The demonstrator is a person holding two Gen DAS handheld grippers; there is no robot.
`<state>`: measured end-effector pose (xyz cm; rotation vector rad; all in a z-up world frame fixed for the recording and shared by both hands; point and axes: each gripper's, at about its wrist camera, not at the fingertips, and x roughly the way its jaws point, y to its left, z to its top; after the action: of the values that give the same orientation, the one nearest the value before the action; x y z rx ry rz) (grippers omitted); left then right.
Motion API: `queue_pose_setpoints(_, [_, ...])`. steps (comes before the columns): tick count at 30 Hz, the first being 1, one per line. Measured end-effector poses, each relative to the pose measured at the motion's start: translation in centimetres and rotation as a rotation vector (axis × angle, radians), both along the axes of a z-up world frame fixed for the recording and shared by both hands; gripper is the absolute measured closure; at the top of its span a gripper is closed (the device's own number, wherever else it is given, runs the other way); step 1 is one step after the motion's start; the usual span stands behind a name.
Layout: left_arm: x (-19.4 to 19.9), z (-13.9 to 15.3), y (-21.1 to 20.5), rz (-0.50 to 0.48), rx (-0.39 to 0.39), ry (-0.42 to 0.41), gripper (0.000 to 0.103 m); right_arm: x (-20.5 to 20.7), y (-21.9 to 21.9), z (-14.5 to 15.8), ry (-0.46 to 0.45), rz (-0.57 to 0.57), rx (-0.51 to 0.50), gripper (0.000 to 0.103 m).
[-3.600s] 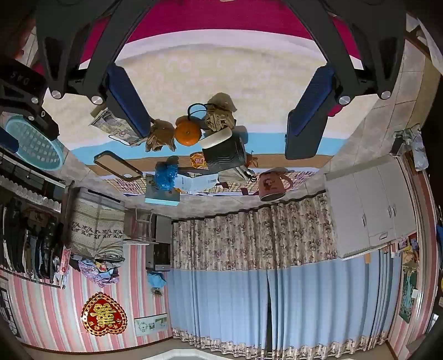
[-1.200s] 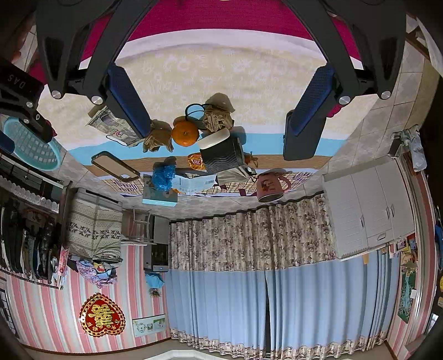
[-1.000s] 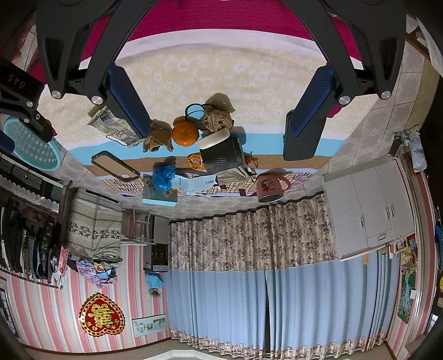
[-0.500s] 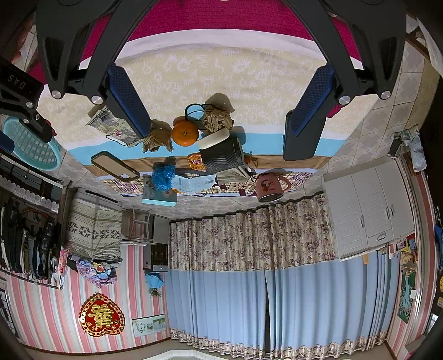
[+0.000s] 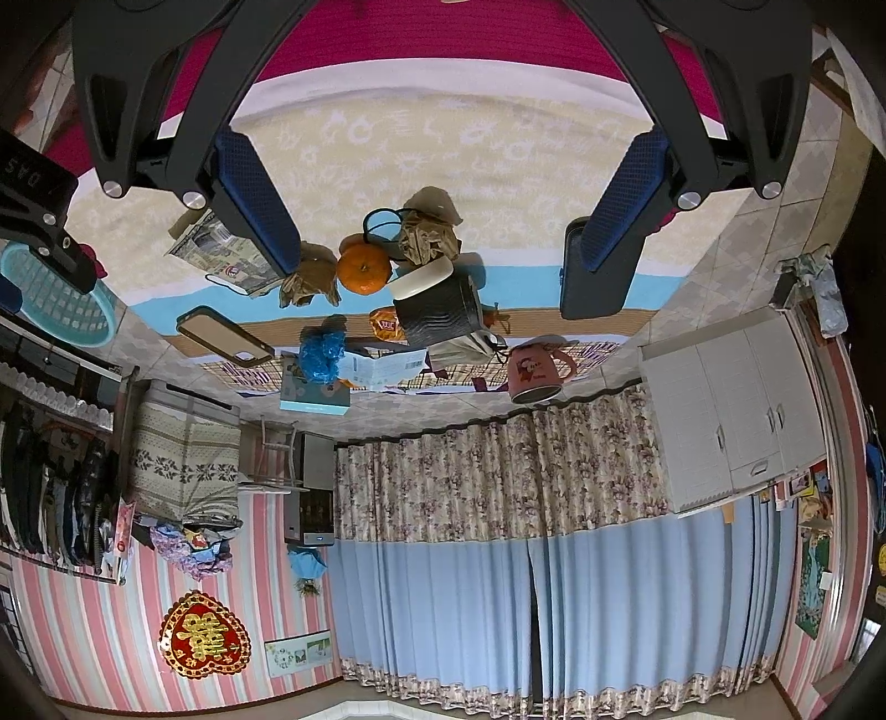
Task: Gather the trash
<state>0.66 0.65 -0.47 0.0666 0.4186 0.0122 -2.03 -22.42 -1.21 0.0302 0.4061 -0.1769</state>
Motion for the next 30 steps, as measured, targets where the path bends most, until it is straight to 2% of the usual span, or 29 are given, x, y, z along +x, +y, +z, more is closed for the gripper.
queue_pose_setpoints(9, [0.0,-0.4,0.1,0.002,-0.014,0.020,0.005,-0.2,-0.7,0.1,0.000,-0.011,-0.005,0.004])
queue_pose_setpoints(16, [0.4,-0.3,0.6,0.010,0.042,0.022,0.005,0.3,-0.3,0.8,-0.014,-0.007,-0.050,0.004])
queue_pose_setpoints(19, [0.8,-0.4,1.7,0.021,0.027,0.045,0.005,0.5,-0.4,1.3,-0.029,-0.002,-0.047,0.004])
queue_pose_setpoints(22, [1.5,-0.7,2.5,0.039,0.003,0.063,0.005,1.3,-0.3,1.5,-0.025,-0.001,-0.058,0.004])
queue_pose_setpoints(25, [2.7,-1.0,2.6,0.050,0.011,0.077,0.005,2.4,-0.2,1.4,-0.017,0.000,-0.051,0.004])
queue_pose_setpoints(30, [5.4,-1.2,2.1,0.046,0.006,0.088,0.005,5.4,0.1,0.1,0.011,0.017,-0.047,0.004])
